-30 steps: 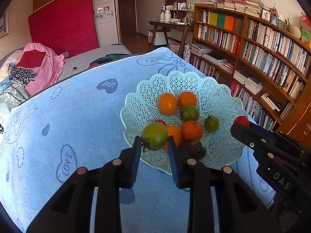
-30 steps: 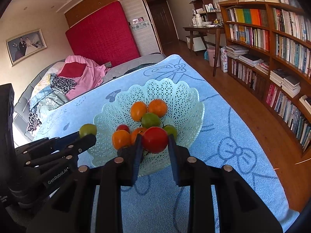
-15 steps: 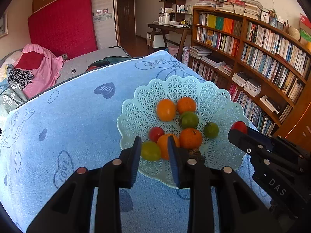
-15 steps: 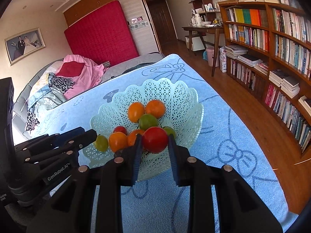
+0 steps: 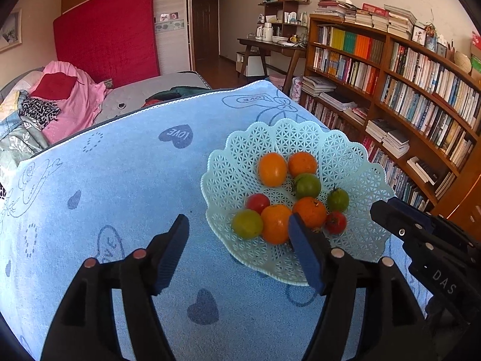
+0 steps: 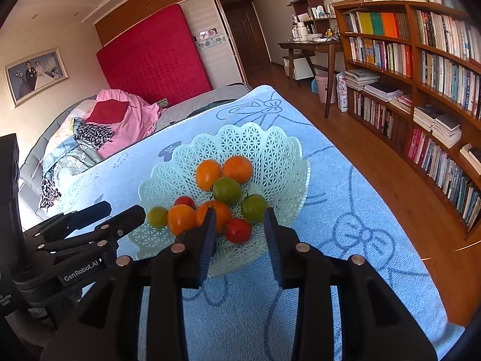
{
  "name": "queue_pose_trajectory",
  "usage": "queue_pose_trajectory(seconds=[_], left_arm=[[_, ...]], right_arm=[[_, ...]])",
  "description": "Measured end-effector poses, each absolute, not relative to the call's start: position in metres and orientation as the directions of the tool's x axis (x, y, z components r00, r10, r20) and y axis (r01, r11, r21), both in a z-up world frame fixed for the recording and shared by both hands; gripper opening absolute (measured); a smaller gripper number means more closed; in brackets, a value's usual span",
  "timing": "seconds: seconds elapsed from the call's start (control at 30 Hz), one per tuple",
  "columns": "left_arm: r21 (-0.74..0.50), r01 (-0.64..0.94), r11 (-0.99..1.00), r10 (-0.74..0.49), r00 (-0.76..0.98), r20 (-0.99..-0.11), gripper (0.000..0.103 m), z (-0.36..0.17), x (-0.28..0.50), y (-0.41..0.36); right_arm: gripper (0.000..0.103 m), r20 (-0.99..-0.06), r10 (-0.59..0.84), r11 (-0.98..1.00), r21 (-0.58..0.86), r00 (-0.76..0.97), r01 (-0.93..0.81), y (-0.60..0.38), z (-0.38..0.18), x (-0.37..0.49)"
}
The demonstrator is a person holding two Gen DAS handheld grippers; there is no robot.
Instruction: Organize fruits
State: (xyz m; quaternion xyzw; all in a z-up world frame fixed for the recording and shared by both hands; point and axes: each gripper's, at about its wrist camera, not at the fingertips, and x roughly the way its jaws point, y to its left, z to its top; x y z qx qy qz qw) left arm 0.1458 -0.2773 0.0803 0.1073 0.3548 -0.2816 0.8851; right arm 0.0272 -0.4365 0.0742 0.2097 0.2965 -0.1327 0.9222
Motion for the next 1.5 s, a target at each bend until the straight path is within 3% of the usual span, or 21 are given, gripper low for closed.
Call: queue_pose_trajectory(seconds=[0.2, 0.47, 1.5], left_arm=[[-0.01, 0.558, 0.83, -0.409, 0.596, -0.691, 0.077, 0.08, 0.145, -0.271], [0.008, 0.54, 0.842, -0.388, 0.615, -0.686, 0.091, 0.081, 0.138, -0.266], [0.121, 0.469, 0.875, -0.306, 0.729, -0.612, 0.098, 0.095, 0.107, -0.25]], right_arm=[[0.042, -0.602, -0.125, 0.875, 0.309, 0.789, 0.374, -0.436, 0.074, 0.024], [0.068, -0.597, -0.13, 0.879, 0.3, 0.792, 0.37, -0.43, 0.076, 0.018], [0.071, -0.595, -0.145, 0.904, 0.244, 0.791, 0.35, -0.404, 0.084, 0.001]])
